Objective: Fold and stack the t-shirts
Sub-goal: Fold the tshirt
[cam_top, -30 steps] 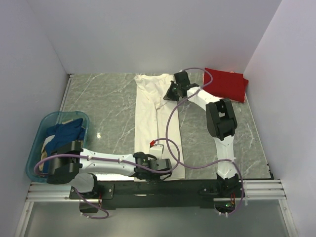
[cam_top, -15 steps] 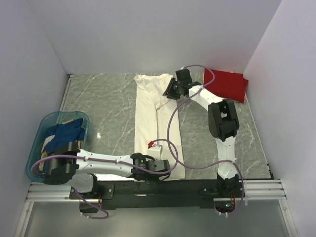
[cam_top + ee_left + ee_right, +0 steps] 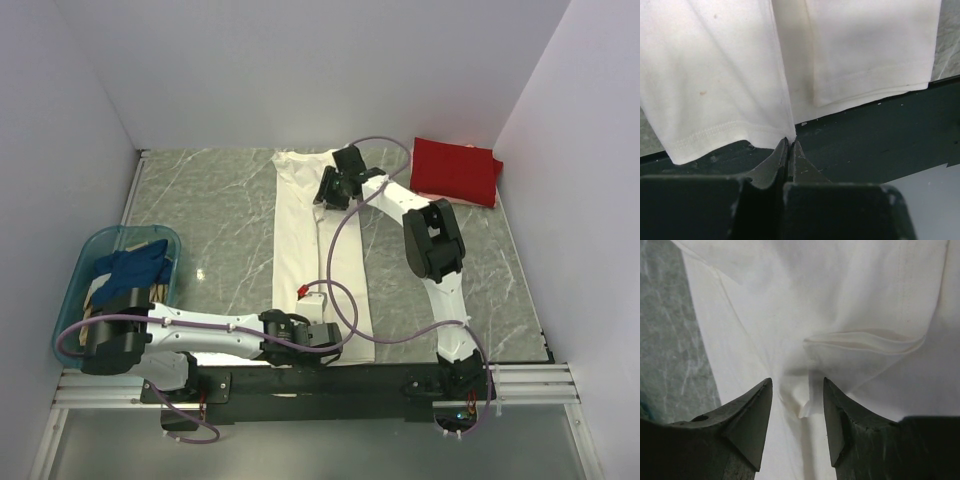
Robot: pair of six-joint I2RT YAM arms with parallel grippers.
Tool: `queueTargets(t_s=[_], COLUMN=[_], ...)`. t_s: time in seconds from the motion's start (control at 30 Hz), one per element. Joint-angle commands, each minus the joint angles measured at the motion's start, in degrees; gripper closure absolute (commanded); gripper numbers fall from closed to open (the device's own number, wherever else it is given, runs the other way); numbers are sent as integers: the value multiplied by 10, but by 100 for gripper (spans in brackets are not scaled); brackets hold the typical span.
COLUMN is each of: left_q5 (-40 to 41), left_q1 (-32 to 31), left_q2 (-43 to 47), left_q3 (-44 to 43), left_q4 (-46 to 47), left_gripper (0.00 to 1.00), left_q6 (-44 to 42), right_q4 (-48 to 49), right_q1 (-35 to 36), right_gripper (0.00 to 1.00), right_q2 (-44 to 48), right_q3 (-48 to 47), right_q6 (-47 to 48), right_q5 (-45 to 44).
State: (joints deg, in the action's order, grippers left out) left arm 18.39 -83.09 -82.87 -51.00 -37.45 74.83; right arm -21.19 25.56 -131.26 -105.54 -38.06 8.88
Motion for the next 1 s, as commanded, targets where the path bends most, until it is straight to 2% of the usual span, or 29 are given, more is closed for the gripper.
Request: queueTargets(t_s=[0.0,0.23,0.3,0.33,0.43,0.57,0.97], left_q5=[3,4,4,4,4,5,5], left_q1=[-6,-6,-6,-6,-7,-6,-6], left_q2=[19,17,17,17,17,19,29], left_q3=[7,7,8,8,10,12,23], left_q4=[12,14,15,16,15,16,21], left_gripper=[99,99,99,99,99,99,99], left_q6=[14,14,14,14,15,15,23], right_q4=[-27,-44,-34,-32,-25,-33,-20], right_q1=[7,14,14,14,13,14,0], right_gripper=[48,51,60,71,87,99,100], right_q2=[-9,-18,-11,-8,-2,0,63], right_q3=[-32,-38,-26,-18,-19,-30,1], right_q6=[10,19,16,15,14,16,19], right_q5=[-38,-69,-69,-69,-68,-66,-83])
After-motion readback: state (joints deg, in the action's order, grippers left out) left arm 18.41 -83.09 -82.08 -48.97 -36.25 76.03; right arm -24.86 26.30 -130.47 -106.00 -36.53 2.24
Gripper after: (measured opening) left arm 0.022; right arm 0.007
